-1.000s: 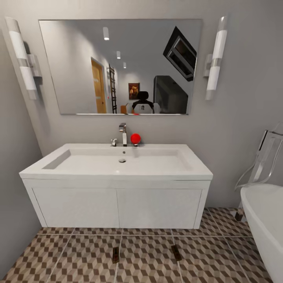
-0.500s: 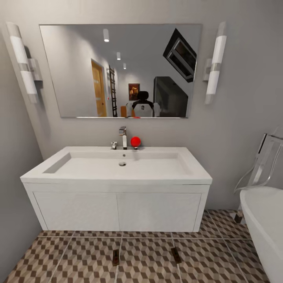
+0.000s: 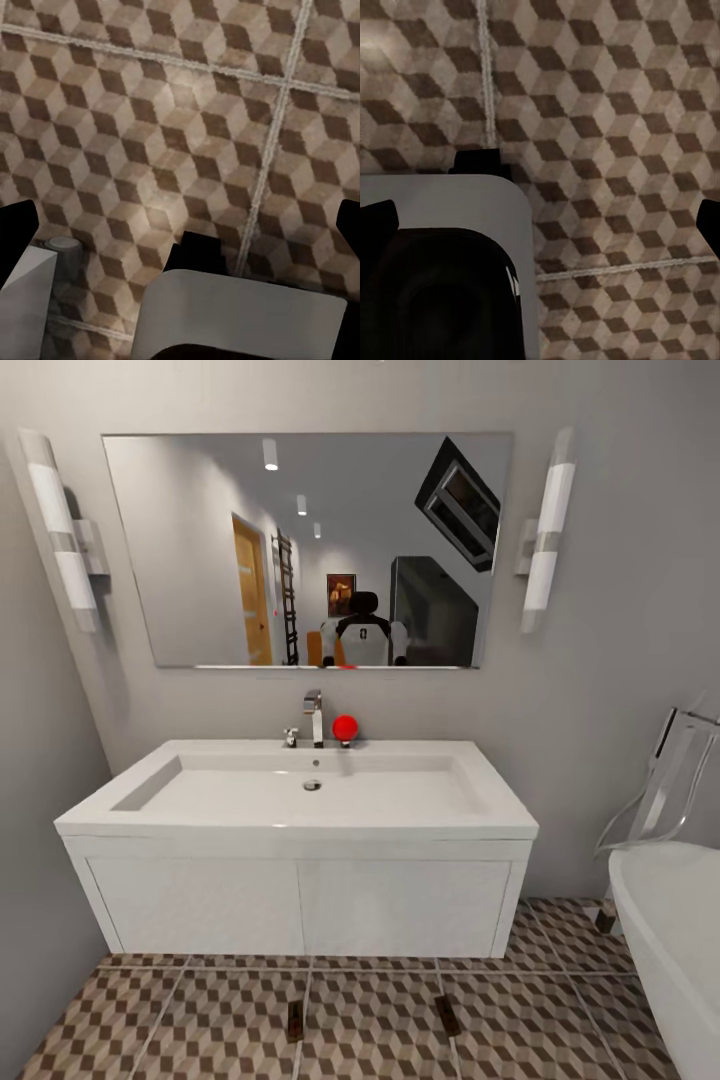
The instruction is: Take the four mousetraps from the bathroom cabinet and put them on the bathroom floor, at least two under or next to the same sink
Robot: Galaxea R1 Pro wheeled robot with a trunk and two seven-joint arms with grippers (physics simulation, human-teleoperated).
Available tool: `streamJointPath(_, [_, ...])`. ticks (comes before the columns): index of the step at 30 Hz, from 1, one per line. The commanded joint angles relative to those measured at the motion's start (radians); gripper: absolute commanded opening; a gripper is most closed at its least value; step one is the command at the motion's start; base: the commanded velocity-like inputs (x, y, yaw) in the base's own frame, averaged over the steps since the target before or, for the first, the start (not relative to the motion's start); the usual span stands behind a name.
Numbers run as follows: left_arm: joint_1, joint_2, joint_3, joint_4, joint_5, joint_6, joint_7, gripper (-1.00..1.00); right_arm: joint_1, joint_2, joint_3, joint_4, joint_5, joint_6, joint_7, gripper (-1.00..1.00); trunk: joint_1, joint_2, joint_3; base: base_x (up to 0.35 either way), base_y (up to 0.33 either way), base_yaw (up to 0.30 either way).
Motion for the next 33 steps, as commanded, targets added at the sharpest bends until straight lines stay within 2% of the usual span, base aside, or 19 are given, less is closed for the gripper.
streamJointPath(1, [0.000, 0.000, -0.009, 0.000, 0.008, -0.002, 0.003, 1.00, -0.001, -0.001, -0.008, 0.003, 0.010, -0.006, -0.003, 1.00, 0.000, 0.000, -0.001, 0.000, 0.000, 0.006])
streamJointPath(10, [0.001, -0.001, -0.009, 0.000, 0.007, -0.007, 0.003, 1.00, 0.001, -0.003, -0.008, 0.003, 0.010, -0.006, -0.003, 1.00, 0.000, 0.000, -0.001, 0.000, 0.000, 0.140])
streamJointPath(33, [0.001, -0.016, -0.007, 0.000, 0.006, -0.003, 0.007, 1.00, 0.001, -0.005, -0.008, 0.003, 0.011, -0.006, -0.003, 1.00, 0.000, 0.000, -0.001, 0.000, 0.000, 0.269])
